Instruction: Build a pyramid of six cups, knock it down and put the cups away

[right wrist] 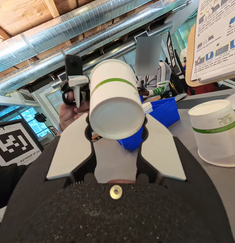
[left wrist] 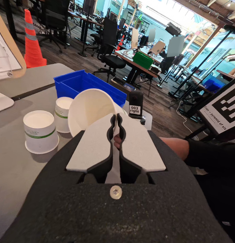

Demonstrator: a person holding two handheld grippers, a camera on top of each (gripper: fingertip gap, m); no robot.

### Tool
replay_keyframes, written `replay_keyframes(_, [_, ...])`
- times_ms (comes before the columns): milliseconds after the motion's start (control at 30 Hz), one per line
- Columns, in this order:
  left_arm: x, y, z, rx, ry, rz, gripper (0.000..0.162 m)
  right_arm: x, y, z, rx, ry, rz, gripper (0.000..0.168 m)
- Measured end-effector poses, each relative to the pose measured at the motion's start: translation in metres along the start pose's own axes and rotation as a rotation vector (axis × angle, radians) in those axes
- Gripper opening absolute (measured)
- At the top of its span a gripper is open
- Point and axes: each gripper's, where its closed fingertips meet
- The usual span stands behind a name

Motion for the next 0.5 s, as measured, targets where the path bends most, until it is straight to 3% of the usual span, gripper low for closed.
replay_keyframes(167, [0.012,0.020,0.005,0.066,-0.075,-0.043,0.007,-0.009,0.008,0.003,0.077,0.039,-0.011,0.074])
replay_keyframes(233, [0.013,0.023,0.011,0.101,-0.117,-0.070,0.036,-0.011,0.011,0.002,0.099,0.045,-0.021,0.074])
replay_keyframes(333, [0.016,0.032,0.025,0.231,-0.246,-0.206,0.065,-0.016,0.016,0.002,0.126,0.064,-0.032,0.074])
replay_keyframes(433, [0.013,0.046,0.035,0.448,-0.387,-0.444,0.079,-0.020,0.019,0.001,0.145,0.084,-0.040,0.074])
replay_keyframes(500, [0.006,0.060,0.031,0.623,-0.412,-0.581,0.079,-0.023,0.020,0.001,0.152,0.096,-0.037,0.074])
Point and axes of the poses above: each gripper's, where its closed fingertips meet, z back along the fingers, y out of its underside, x = y × z across the jaws, and after that the axes turned 9 degrees about y, right-handed
